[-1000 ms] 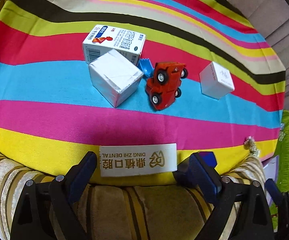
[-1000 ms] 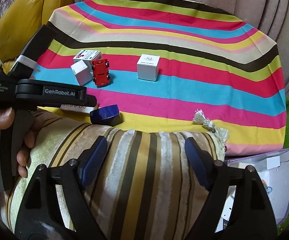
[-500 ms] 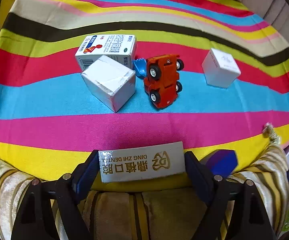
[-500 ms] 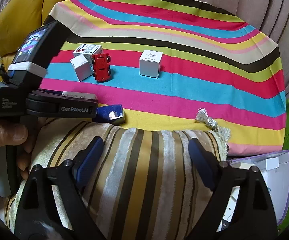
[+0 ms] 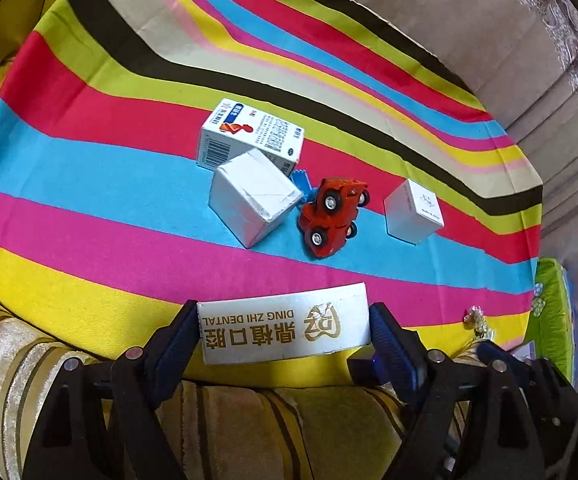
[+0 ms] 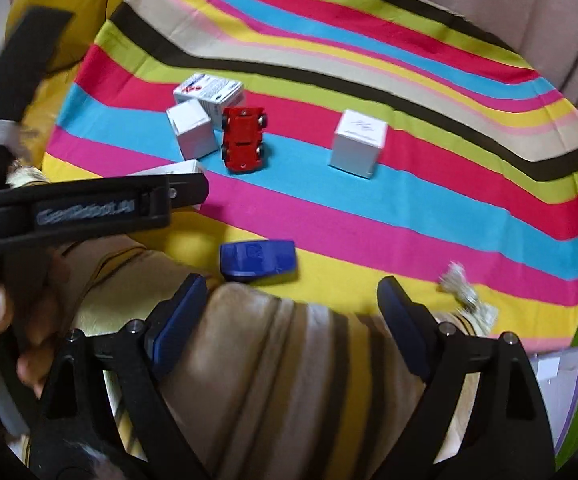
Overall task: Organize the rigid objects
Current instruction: 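Grasp the dark blue block with the right gripper while the left holds the white dental card, then carry the blue block with the right gripper while the left carries the dental card to the storage box, then open the right gripper over the storage box while the left releases the dental card there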
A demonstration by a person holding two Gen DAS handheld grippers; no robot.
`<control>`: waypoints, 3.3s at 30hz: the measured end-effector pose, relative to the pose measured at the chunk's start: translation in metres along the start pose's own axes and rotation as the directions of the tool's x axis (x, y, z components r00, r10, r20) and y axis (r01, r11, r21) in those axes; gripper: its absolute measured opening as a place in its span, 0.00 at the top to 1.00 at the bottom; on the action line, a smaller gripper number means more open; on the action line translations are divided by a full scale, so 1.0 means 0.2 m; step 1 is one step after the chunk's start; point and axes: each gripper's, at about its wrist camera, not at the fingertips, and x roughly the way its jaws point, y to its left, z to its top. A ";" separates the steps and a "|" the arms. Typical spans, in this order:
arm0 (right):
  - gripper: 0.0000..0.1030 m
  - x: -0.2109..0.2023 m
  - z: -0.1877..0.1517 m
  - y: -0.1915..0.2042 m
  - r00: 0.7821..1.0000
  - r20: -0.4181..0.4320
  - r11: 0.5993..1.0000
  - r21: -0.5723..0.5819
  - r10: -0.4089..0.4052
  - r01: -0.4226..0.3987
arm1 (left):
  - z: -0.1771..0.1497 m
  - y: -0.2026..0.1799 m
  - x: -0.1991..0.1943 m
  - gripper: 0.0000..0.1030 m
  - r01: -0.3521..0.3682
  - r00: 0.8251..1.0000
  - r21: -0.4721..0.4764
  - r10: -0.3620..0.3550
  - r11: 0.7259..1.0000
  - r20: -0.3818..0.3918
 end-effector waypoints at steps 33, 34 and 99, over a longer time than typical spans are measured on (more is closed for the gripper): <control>0.48 0.01 -0.09 -0.18 0.999 0.024 0.982 0.186 -0.045 0.039 | 0.01 -0.13 -0.03 0.19 0.020 0.997 0.053 -0.024 0.998 0.072; 0.48 0.00 -0.09 -0.20 0.998 0.029 0.980 0.193 -0.047 0.041 | 0.00 -0.14 -0.03 0.19 0.022 0.997 0.060 -0.026 0.998 0.072; 0.30 -0.54 -0.97 -1.23 0.964 -0.046 0.733 0.641 -0.262 0.230 | -0.76 -1.32 -0.10 0.14 0.534 0.846 0.591 -0.392 0.605 -0.363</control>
